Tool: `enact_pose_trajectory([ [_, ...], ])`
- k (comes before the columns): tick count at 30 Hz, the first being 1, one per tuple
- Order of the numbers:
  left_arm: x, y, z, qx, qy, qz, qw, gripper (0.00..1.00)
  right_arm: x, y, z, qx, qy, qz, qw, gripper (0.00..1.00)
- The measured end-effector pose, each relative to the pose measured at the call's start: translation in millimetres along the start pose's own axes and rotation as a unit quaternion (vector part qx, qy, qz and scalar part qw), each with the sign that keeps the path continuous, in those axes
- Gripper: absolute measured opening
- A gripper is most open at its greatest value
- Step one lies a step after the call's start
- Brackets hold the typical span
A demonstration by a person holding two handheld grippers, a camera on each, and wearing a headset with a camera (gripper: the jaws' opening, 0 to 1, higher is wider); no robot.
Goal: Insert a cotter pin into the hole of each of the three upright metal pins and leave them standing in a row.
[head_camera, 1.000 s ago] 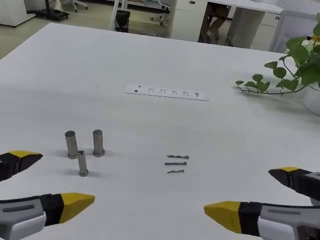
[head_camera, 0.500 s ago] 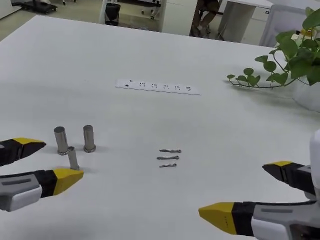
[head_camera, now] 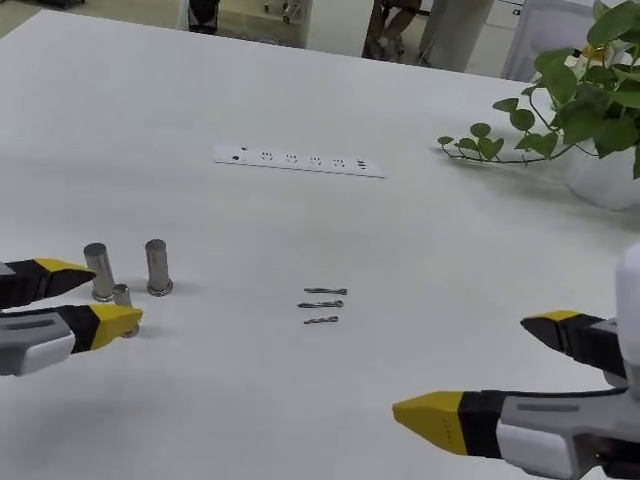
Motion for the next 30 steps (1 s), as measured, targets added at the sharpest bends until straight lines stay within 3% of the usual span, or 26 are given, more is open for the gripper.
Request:
enact_pose_trajectory([
  [4,5.1,-7.2,7.9,0.016,-0.003,0.009,0.9998,0.32,0.1,1.5,0.7,0.003,0.0,-0.004,1.0,0.93],
  [9,7.4,-13.0,16.9,0.023,-0.009,0.003,0.9997,0.31,-0.9,2.4,5.0,-0.011,0.011,0.03,0.9994,0.93],
  [14,9.4,-16.6,24.3,0.028,-0.014,0.002,0.9995,0.3,-2.6,-0.5,8.7,0.002,0.007,0.025,0.9997,0.93],
  [18,13.2,-19.6,29.1,0.04,-0.01,0.025,0.9989,0.28,-0.6,-3.1,9.7,0.006,0.008,0.029,0.9995,0.93],
  [22,14.8,-24.6,33.1,0.046,-0.017,0.034,0.9982,0.21,0.2,-4.3,10.6,0.01,0.008,0.028,0.9995,0.93],
  [26,17.0,-26.2,35.4,0.042,-0.019,0.037,0.9983,0.2,0.0,-3.8,10.0,0.01,0.006,0.028,0.9995,0.93],
  [30,18.5,-25.8,37.0,0.033,-0.021,0.033,0.9987,0.13,-0.7,-3.7,8.3,0.01,0.002,0.028,0.9995,0.93],
])
Point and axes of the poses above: the centre of the closed fingertips' face, and the gripper's own axes: z roughly forward along the fingers, x roughly to its left, y roughly out of its top, the point moved 7 cm from there along -z, roughly backward along the fingers, and after that the axes turned 6 degrees about -x, right-handed, at the moved point
